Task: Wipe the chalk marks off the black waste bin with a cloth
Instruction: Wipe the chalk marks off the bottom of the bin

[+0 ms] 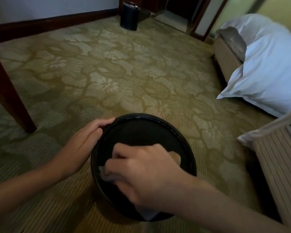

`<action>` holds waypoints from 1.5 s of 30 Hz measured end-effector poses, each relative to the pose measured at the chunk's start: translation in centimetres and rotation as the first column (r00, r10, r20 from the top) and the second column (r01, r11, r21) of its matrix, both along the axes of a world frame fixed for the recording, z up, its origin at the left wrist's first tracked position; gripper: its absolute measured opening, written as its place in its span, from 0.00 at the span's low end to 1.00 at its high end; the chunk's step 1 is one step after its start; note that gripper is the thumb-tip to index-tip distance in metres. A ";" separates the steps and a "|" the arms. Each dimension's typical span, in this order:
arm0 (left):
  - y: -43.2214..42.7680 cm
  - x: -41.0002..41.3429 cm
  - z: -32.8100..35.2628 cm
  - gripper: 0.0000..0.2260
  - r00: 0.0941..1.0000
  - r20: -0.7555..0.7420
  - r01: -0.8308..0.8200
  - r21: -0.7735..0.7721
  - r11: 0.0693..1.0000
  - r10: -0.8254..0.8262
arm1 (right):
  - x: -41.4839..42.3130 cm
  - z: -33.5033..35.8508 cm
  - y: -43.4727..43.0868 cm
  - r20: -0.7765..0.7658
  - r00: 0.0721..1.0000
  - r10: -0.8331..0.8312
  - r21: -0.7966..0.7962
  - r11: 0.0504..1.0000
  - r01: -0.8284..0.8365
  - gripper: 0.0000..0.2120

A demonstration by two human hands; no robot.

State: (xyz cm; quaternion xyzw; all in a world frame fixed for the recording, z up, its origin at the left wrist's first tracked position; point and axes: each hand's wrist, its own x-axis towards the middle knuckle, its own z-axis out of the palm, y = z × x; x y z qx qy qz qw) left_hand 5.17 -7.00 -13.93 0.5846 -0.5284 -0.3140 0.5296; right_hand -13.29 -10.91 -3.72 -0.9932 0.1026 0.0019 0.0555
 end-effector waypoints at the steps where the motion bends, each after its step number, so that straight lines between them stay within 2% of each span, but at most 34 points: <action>1: 0.0 0.0 0.0 0.19 1.000 -0.003 0.002 0.006 1.000 -0.002 | -0.1 0.2 -0.7 -0.006 1.000 -0.030 0.018 0.999 0.030 0.08; 2: 0.0 0.0 0.1 0.18 1.000 -0.001 0.000 0.013 1.000 0.000 | -0.4 0.3 -1.7 0.001 0.995 -0.095 -0.015 0.995 0.095 0.08; 5: 0.0 0.1 0.1 0.14 1.000 0.012 -0.011 0.039 0.999 0.010 | -1.6 0.5 -5.2 0.068 0.956 -0.287 -0.262 0.919 0.295 0.10; 7: 0.1 0.1 0.2 0.16 1.000 0.018 -0.006 0.052 0.999 0.005 | -1.9 0.6 -5.6 0.095 0.937 -0.335 -0.288 0.892 0.348 0.10; 9: 0.1 0.1 0.3 0.14 1.000 0.019 0.000 0.037 0.999 -0.001 | -1.9 0.2 -4.0 0.094 0.962 -0.257 -0.240 0.932 0.273 0.09; 12: 0.2 0.1 0.4 0.17 1.000 0.014 0.011 0.012 1.000 -0.011 | -1.9 0.2 -0.5 0.032 0.995 -0.091 0.016 0.996 0.091 0.09; 14: 0.2 0.1 0.4 0.17 1.000 0.024 0.009 0.012 1.000 -0.009 | -2.0 0.4 -0.4 -0.013 0.999 -0.030 0.093 0.995 0.031 0.09; 16: 0.1 0.2 0.5 0.17 0.999 0.036 0.006 0.013 1.000 -0.006 | -2.1 0.7 -1.9 -0.010 0.993 -0.119 0.041 0.992 0.119 0.09; 19: -0.2 0.4 0.7 0.13 0.999 0.044 0.005 0.031 0.999 -0.007 | -2.8 1.0 -4.0 0.061 0.964 -0.258 -0.201 0.943 0.265 0.10; 21: -0.5 0.4 0.9 0.11 0.999 0.044 -0.009 0.039 0.999 0.007 | -3.0 0.8 -3.8 0.100 0.954 -0.282 -0.230 0.926 0.298 0.10; 23: -1.0 0.3 1.1 0.10 0.999 0.044 -0.031 0.038 0.999 0.029 | -2.8 0.3 -1.9 0.079 0.973 -0.219 -0.162 0.960 0.229 0.10; 25: -1.5 0.3 1.3 0.08 0.996 0.070 -0.051 0.025 0.998 0.049 | -2.5 0.2 0.0 0.018 0.993 -0.113 -0.004 0.994 0.113 0.09; 27: -2.0 0.5 1.4 0.07 0.993 0.100 -0.068 0.030 0.997 0.065 | -2.3 0.4 0.2 -0.006 0.999 -0.034 0.047 0.998 0.034 0.08; 33: -2.6 0.6 1.6 0.09 0.992 0.103 -0.076 0.047 0.996 0.071 | -3.4 1.0 -2.1 0.084 0.971 -0.225 0.104 0.971 0.216 0.09; 35: -2.8 0.8 1.4 0.05 0.993 0.099 -0.072 0.057 0.996 0.066 | -4.0 0.8 -2.7 0.123 0.948 -0.294 0.168 0.947 0.272 0.08; 37: -3.2 0.9 1.5 0.07 0.994 0.087 -0.071 0.068 0.995 0.065 | -4.6 0.6 -2.9 0.143 0.929 -0.341 0.224 0.926 0.305 0.09; 45: -4.2 -0.2 2.4 0.11 0.991 0.132 -0.046 0.074 0.996 0.036 | -4.9 0.0 -2.1 0.067 0.959 -0.277 0.126 0.955 0.267 0.10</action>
